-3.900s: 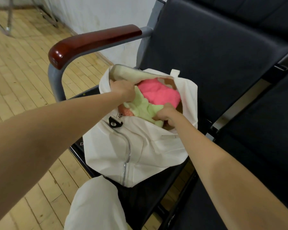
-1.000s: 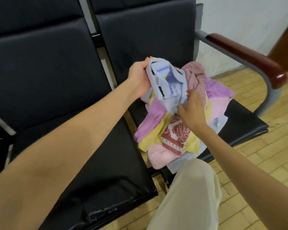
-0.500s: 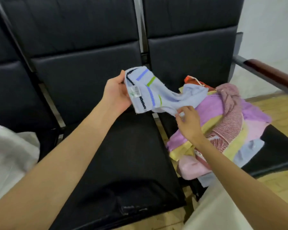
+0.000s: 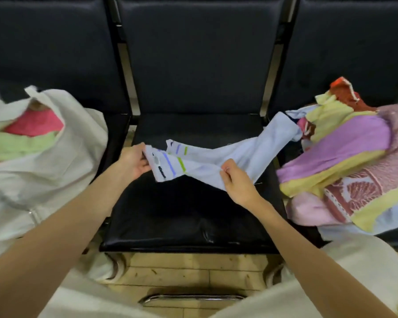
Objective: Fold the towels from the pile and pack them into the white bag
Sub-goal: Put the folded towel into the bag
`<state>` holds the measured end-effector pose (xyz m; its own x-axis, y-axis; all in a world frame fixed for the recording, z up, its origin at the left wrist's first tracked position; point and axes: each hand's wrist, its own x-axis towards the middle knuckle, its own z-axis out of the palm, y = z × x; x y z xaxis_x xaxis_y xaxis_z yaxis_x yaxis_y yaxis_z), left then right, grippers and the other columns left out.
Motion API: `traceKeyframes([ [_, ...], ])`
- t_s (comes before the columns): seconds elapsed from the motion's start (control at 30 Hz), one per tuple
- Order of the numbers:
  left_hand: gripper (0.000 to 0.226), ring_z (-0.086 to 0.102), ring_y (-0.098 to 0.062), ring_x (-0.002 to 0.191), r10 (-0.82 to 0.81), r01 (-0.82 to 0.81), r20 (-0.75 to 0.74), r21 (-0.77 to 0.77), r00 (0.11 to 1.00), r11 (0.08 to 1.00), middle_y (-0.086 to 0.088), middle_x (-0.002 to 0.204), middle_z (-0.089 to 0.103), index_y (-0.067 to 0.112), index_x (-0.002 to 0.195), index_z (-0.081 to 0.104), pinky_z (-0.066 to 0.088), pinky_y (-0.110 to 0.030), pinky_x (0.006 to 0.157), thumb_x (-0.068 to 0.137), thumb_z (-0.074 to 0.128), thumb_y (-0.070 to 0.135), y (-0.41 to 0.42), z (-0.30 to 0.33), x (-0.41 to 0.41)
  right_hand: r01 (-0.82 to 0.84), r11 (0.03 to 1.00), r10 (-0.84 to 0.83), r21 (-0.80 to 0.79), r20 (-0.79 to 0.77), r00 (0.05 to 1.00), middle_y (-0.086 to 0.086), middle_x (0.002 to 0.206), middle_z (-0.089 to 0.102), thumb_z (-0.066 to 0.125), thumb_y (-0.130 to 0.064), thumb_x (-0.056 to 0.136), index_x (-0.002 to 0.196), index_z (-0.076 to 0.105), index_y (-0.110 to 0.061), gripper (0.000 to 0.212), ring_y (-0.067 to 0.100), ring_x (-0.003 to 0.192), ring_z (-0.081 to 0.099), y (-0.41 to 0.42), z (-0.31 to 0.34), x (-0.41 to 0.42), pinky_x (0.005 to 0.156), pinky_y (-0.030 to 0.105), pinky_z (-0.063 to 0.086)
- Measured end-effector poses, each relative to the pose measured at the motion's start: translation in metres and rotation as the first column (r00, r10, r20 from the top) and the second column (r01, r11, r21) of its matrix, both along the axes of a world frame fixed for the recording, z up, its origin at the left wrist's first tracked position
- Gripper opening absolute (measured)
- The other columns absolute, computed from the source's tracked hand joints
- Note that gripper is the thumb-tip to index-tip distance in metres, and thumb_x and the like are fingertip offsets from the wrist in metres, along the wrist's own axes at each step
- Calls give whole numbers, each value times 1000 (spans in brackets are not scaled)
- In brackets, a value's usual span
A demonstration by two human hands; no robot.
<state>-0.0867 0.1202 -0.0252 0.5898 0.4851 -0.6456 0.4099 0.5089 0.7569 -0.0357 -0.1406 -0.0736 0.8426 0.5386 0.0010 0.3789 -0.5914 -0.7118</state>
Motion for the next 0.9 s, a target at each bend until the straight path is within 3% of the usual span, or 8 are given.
traceKeyframes([
  [0.1, 40, 57, -27, 101, -171, 217, -182, 273, 968, 937, -15, 127, 54, 2, 131, 45, 48, -38, 80, 94, 55, 11, 4, -30, -28, -55, 998, 56, 24, -66, 996, -11, 66, 43, 44, -15, 99, 94, 42, -13, 6, 4, 60, 43, 25, -14, -17, 57, 20, 33],
  [0.23, 61, 47, -20, 121, -585, 634, -359, 679, 727, 370, -3, 133, 44, 13, 126, 55, 41, -26, 94, 71, 80, 5, 1, -59, -57, -108, 994, 110, 33, -102, 989, -6, 60, 46, 49, -16, 97, 93, 48, -16, 5, 6, 56, 43, 46, -26, -33, 54, 17, 34],
  [0.33, 62, 44, -17, 120, -674, 594, -340, 784, 656, 182, 0, 135, 36, 19, 122, 62, 42, -31, 101, 66, 84, 8, -7, -80, -67, -123, 989, 133, 85, -119, 984, 3, 65, 55, 55, -15, 95, 93, 56, -14, 2, 10, 58, 47, 50, -28, -39, 58, 19, 39],
  [0.47, 54, 53, -11, 106, -752, 567, -157, 757, 640, 325, 5, 129, 39, 24, 128, 57, 49, -12, 77, 79, 75, 6, -26, -81, -61, -109, 982, 130, 157, -129, 983, -4, 74, 63, 61, -13, 92, 90, 62, -15, 3, 7, 64, 55, 50, -21, -38, 64, 15, 45],
  [0.57, 33, 65, -13, 71, -754, 622, -10, 573, 656, 534, 8, 125, 47, 15, 121, 60, 57, -23, 62, 89, 64, 7, -39, -75, -55, -99, 973, 128, 210, -127, 984, -16, 79, 64, 63, -11, 90, 87, 64, -18, 7, 1, 71, 59, 49, -15, -35, 69, 11, 45],
  [0.63, 15, 63, -13, 65, -708, 617, 21, 472, 706, 629, 0, 107, 57, 4, 108, 62, 57, -25, 62, 94, 56, 7, -42, -69, -54, -88, 974, 116, 207, -128, 985, -11, 78, 65, 64, -12, 89, 87, 65, -16, 4, 5, 71, 60, 48, -12, -33, 67, 14, 47],
  [0.73, 15, 57, -12, 66, -600, 503, 76, 469, 796, 726, -5, 73, 55, 5, 89, 60, 53, -23, 65, 96, 48, 2, -34, -58, -56, -89, 985, 112, 146, -161, 980, 3, 80, 68, 66, -14, 88, 90, 66, -14, 2, 13, 71, 62, 43, -10, -26, 69, 21, 49],
  [0.9, 22, 51, -10, 54, -403, 299, 211, 396, 890, 868, -6, 66, 49, 3, 74, 58, 51, -23, 61, 89, 46, -7, -13, -46, -70, -203, 966, 203, -163, -13, 979, 4, 105, 64, 61, -9, 87, 105, 69, -14, 20, 16, 96, 55, 27, -27, -13, 89, 27, 44],
])
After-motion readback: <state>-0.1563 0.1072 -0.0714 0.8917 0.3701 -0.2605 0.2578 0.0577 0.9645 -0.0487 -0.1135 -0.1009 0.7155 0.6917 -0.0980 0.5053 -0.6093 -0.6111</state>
